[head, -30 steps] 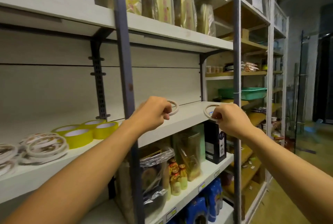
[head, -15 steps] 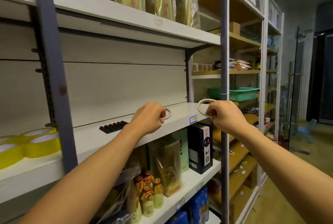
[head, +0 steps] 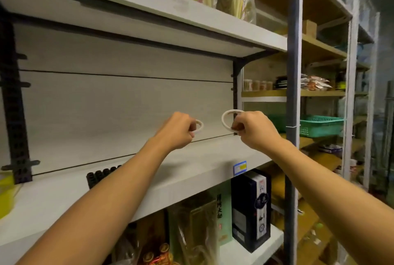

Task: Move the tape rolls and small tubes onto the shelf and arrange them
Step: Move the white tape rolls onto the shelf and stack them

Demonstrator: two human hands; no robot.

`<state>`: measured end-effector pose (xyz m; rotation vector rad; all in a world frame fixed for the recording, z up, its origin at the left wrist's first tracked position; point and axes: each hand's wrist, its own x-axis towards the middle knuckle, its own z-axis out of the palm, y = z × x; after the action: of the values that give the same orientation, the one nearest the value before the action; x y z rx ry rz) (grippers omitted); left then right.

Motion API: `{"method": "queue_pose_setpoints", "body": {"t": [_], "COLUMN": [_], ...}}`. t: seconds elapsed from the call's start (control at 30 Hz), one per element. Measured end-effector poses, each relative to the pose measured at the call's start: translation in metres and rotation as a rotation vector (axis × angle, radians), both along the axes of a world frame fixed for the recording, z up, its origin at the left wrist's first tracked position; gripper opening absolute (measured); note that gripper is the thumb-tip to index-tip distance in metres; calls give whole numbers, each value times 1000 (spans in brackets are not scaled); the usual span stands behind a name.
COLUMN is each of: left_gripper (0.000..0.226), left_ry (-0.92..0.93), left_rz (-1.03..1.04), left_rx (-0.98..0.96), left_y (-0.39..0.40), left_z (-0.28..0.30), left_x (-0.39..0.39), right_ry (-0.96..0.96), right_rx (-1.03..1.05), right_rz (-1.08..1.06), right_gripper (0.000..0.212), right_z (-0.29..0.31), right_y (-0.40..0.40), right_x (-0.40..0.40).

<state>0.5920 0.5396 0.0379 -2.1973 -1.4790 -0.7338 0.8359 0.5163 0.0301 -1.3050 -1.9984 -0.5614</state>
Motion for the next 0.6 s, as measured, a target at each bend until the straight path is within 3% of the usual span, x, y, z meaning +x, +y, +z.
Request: {"method": "queue_pose_setpoints", "body": {"t": [0.6], "left_gripper": [11], "left_ry": [-62], "left_rz": [177], "left_rx": [-159], "left_y": [128], "left_z": [-25], "left_x": [18], "right_ry": [-60], "right_rx": [-125], "right_rz": [276], "right_gripper": [32], "right_z": [-11], "right_y": [207], "right_x": [-3]}}
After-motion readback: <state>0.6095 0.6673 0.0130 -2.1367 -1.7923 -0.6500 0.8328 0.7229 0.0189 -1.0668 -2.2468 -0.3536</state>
